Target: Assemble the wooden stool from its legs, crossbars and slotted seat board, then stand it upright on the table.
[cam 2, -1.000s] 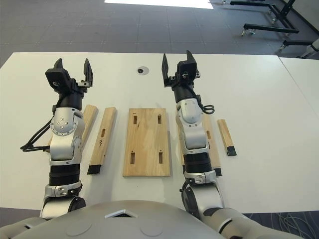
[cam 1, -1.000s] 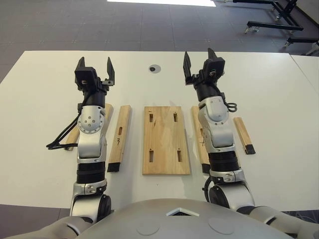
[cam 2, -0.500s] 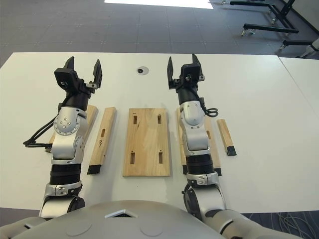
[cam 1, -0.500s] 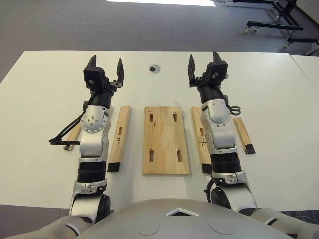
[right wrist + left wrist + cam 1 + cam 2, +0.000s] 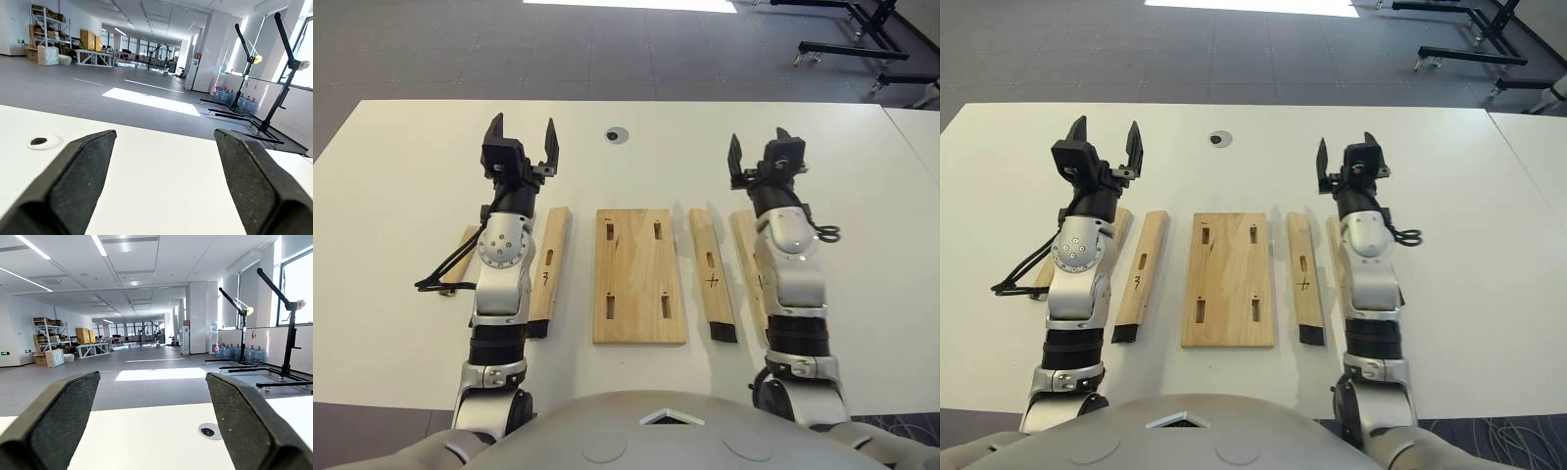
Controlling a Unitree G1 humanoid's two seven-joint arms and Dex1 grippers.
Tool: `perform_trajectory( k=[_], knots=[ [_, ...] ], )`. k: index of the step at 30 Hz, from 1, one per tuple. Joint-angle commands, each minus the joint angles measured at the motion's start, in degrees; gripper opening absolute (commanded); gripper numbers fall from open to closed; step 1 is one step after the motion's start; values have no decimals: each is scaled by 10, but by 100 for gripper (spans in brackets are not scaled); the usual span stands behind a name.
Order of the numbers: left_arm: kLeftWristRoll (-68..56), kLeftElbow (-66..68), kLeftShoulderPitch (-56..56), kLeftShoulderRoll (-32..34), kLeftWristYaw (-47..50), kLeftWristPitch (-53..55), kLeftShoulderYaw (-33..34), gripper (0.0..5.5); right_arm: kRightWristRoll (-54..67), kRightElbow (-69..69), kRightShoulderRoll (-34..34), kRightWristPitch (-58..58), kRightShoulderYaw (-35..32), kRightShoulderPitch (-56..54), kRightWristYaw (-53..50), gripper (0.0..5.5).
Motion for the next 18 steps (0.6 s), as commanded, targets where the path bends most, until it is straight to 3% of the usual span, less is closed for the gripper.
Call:
perform_trajectory(
  k=[1,7,18],
  knots=[
    [10,-33,29,1,12,12,6,396,42,-53,-65,73,-52,27,54,369],
    [14,-78,65,-12,28,25,7,396,115,-125,-91,199,-98,123,105,369],
    [11,-104,95,-16,24,22,-3,396,121,-121,-133,220,-112,229,149,369]
  ],
)
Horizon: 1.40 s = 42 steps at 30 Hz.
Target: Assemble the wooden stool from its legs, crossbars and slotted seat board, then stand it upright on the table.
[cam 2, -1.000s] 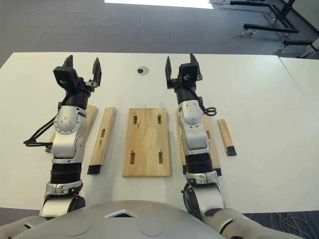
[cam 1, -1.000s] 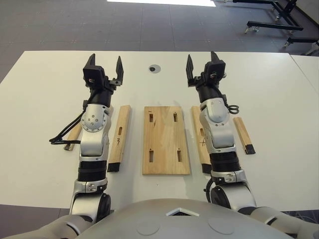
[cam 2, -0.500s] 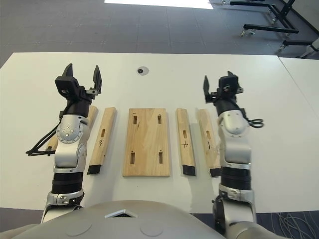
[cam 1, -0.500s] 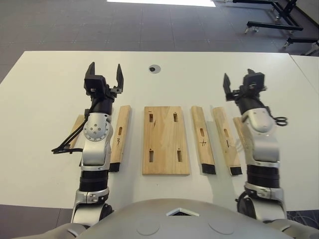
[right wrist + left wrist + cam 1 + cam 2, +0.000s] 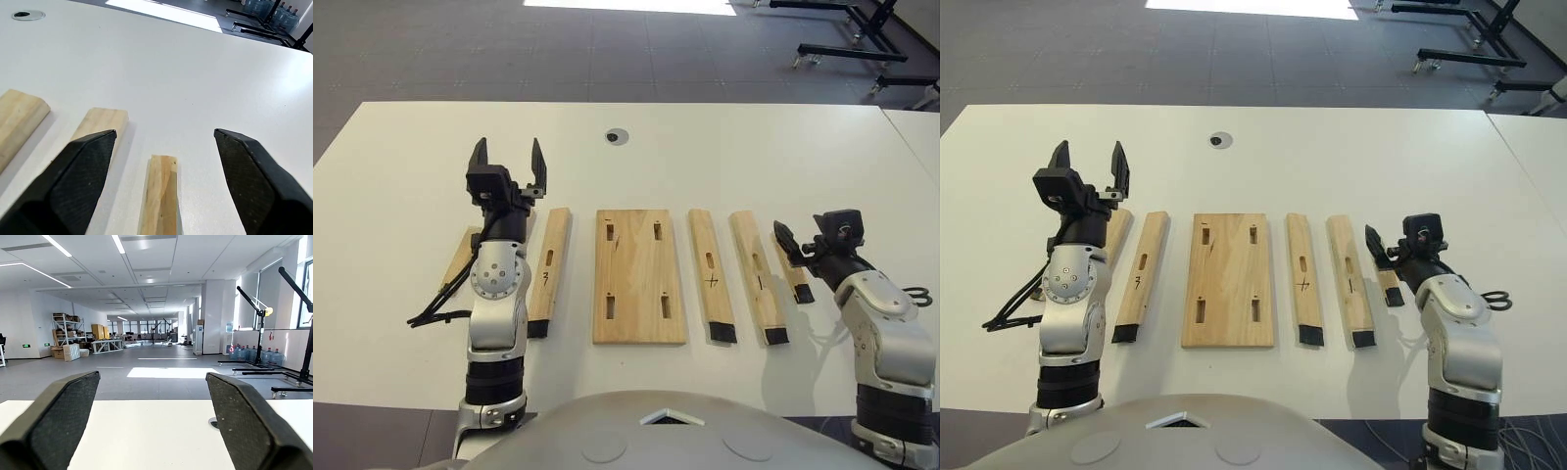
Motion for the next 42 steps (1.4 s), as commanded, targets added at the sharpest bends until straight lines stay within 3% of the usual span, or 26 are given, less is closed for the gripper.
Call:
perform_trajectory(
  k=[1,12,21,26,29,33,42],
  knots=[
    [4,-11,12,-5,5,3,-2,396,4,4,-12,5,-9,29,13,369],
    [2,-6,10,-10,8,5,-3,396,-29,30,-31,21,27,87,19,369],
    [11,-10,16,-12,23,5,3,399,63,-6,-25,244,10,113,33,210],
    [9,-10,14,-9,22,7,2,399,72,-10,-28,263,12,116,20,129],
    [6,-9,11,-6,20,9,5,399,68,-4,-26,249,16,105,9,128],
    [4,-8,7,-4,19,11,8,399,39,13,-13,150,20,46,-20,128],
    [-72,54,-65,32,-14,27,78,399,-8,120,65,-66,59,-282,-119,128]
  ],
)
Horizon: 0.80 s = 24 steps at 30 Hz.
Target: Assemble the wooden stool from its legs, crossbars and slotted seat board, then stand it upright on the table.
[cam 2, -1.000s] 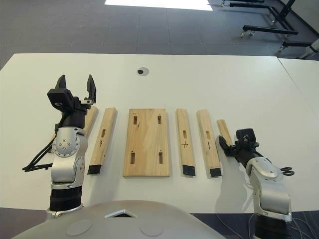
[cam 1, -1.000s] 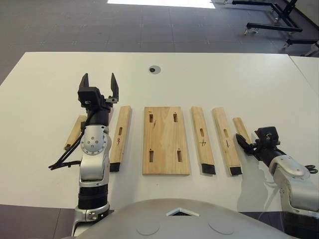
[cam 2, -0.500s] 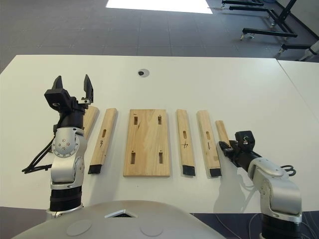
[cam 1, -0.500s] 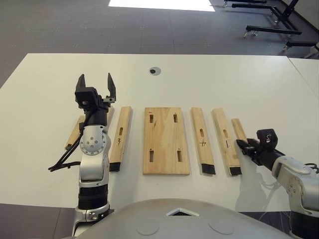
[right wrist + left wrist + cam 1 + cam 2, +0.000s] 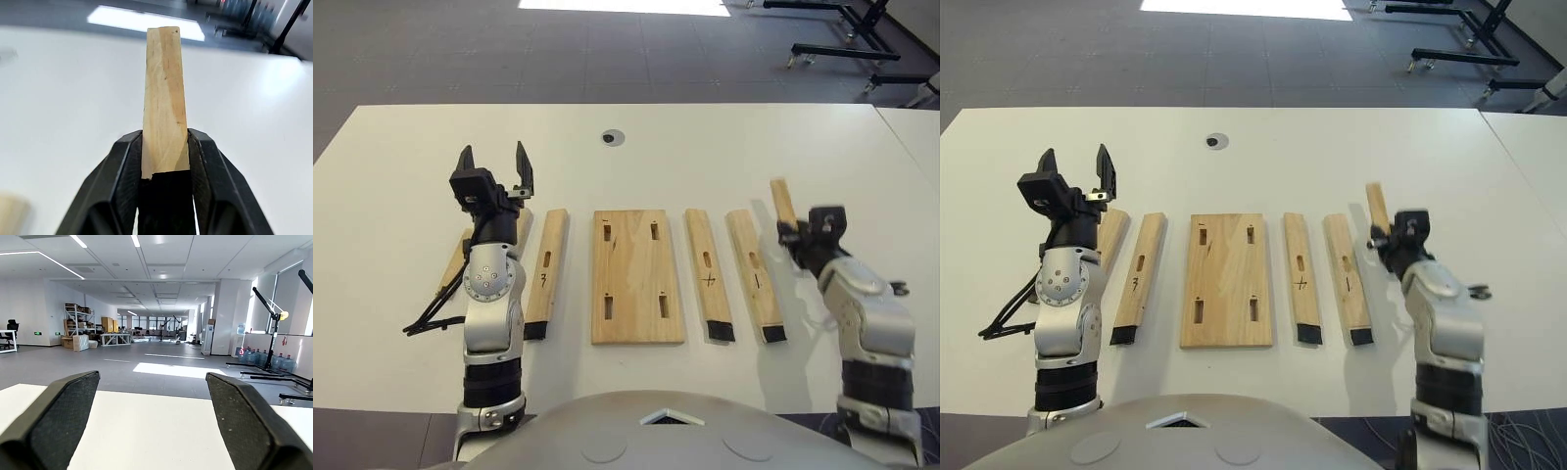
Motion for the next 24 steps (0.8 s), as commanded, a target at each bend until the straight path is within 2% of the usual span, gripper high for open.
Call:
perform_trajectory(
  k=[1,3,5,9,15,19,24],
  knots=[
    [-28,35,-49,35,-25,14,32,399,-2,18,35,-61,24,-96,-15,128],
    [-58,62,-82,46,-39,20,53,399,23,11,61,-77,37,-129,1,128],
    [-116,107,-124,50,-60,32,87,399,49,-8,77,-95,80,-139,59,128],
    [-286,150,-191,62,-185,123,108,399,35,-5,93,-169,170,-136,144,128],
    [-512,124,-223,79,-311,302,111,399,-24,100,140,-271,227,-165,137,128],
    [-556,115,-230,85,-335,349,93,399,-49,124,160,-317,246,-168,132,128],
    [-541,127,-227,86,-338,359,71,399,-52,99,176,-334,277,-157,151,128]
  ],
)
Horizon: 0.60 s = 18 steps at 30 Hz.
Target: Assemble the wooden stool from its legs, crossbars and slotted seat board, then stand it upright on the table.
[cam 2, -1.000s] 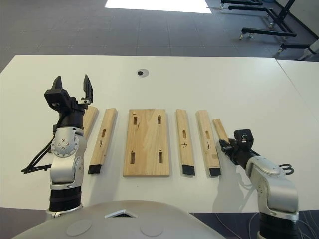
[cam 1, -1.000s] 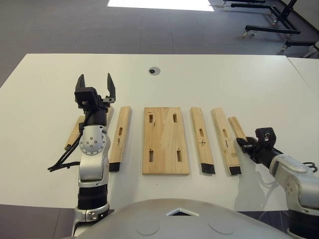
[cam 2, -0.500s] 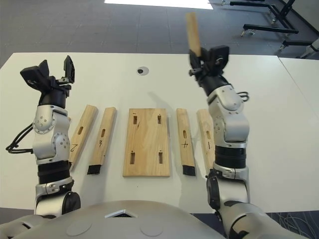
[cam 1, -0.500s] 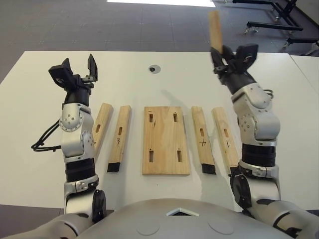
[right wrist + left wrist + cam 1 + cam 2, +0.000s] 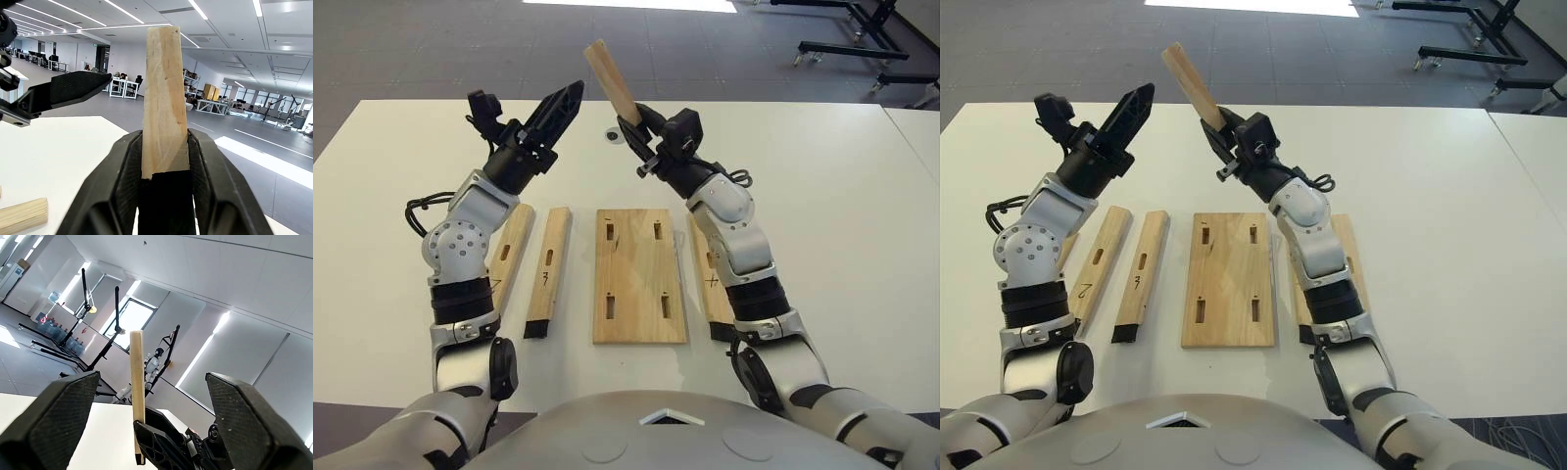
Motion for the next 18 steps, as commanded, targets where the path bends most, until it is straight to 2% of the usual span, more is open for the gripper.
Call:
perform_trajectory(
  k=[1,9,18],
  knots=[
    [15,1,-4,7,-8,7,-22,399,-6,-27,8,-13,32,3,27,128],
    [-16,-9,2,-12,-19,2,-8,399,-17,-33,-5,-18,63,32,63,128],
    [9,-38,35,-15,-35,-18,-39,263,-23,-42,-12,-23,61,39,64,128]
  ],
)
